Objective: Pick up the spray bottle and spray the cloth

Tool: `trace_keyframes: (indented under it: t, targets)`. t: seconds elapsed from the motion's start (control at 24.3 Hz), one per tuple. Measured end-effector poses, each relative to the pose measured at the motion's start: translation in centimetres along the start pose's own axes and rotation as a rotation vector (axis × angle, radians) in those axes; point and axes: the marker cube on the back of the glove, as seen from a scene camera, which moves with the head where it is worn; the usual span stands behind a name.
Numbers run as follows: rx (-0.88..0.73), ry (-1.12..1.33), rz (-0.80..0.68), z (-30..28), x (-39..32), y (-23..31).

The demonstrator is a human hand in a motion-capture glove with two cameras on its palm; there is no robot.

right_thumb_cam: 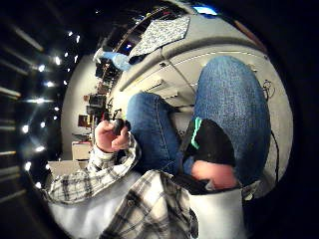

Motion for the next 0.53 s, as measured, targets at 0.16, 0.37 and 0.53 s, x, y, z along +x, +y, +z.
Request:
trace_keyframes:
  t: [0.16,0.37,0.53]
  targets:
    - [-0.05,0.02,0.04,1.6,0.5,2.1]
    - [-0.044,0.052,0.073,2.2,0.4,1.4]
    - [-0.037,0.045,0.069,2.8,-0.1,0.9]
